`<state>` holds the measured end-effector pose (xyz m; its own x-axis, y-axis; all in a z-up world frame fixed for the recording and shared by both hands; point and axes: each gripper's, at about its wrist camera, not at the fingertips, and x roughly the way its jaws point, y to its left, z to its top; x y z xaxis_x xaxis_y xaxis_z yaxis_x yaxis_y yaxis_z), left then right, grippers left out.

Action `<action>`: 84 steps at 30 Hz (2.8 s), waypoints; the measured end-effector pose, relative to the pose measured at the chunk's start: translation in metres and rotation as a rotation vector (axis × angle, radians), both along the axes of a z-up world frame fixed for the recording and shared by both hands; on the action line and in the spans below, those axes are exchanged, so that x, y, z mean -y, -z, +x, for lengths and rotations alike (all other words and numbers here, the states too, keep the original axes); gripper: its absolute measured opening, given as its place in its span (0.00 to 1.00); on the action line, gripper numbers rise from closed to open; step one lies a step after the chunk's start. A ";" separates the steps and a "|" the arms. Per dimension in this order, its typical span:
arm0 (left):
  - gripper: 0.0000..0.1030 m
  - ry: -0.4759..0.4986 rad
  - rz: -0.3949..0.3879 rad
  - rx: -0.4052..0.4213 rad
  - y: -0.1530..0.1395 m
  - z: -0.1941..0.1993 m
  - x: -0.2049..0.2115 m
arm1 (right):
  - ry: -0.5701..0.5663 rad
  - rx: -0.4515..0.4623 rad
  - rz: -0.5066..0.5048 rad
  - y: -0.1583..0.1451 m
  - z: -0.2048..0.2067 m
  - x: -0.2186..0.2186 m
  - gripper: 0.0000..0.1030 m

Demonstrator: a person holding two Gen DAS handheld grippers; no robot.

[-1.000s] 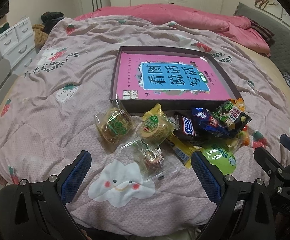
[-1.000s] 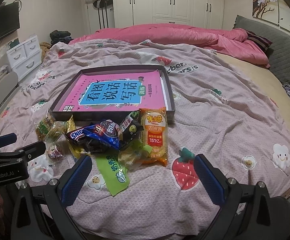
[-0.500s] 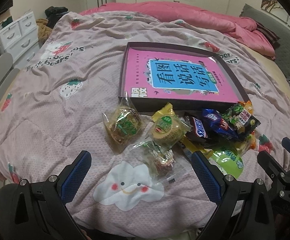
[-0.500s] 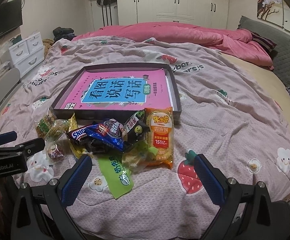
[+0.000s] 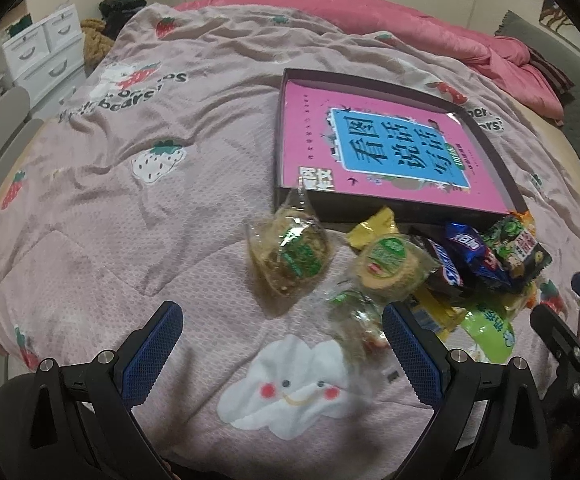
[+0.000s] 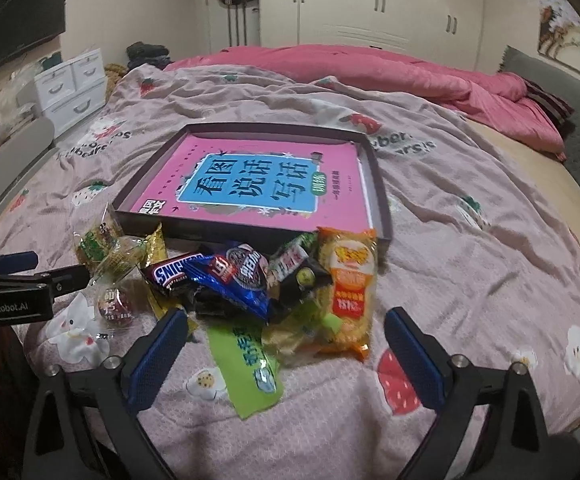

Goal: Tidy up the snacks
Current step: 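Grasp the clear pastry bag with left tool while right grasps green packet, then carry pastry bag into tray, open left tool while right releases green packet there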

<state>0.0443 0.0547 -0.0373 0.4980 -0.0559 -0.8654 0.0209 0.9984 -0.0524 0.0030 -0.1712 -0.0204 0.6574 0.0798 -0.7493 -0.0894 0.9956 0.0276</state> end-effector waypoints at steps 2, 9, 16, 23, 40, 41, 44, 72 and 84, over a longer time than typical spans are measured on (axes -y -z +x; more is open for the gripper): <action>0.97 -0.005 -0.007 -0.010 0.003 0.004 -0.006 | -0.005 -0.001 -0.007 0.002 0.007 0.000 0.88; 0.97 -0.030 -0.039 -0.006 0.008 0.022 -0.024 | 0.022 -0.021 0.040 0.008 0.025 0.014 0.66; 0.96 0.017 -0.080 -0.026 0.019 0.043 -0.023 | -0.010 -0.038 0.100 0.013 0.035 0.017 0.42; 0.76 0.081 -0.092 -0.026 0.026 0.051 -0.010 | -0.027 -0.050 0.117 0.019 0.046 0.014 0.25; 0.50 0.143 -0.127 -0.020 0.030 0.052 -0.001 | -0.058 -0.121 0.356 0.037 0.063 0.035 0.20; 0.49 0.143 -0.132 -0.019 0.030 0.052 -0.002 | -0.061 -0.111 0.360 0.034 0.061 0.036 0.20; 0.48 0.136 -0.146 -0.003 0.025 0.049 -0.007 | -0.075 -0.073 0.343 0.024 0.057 0.034 0.20; 0.36 0.105 -0.249 0.119 -0.024 0.073 0.001 | -0.012 0.088 0.357 -0.009 0.077 0.069 0.20; 0.33 0.079 -0.201 0.085 0.000 0.116 0.025 | 0.010 0.110 0.362 -0.004 0.112 0.080 0.20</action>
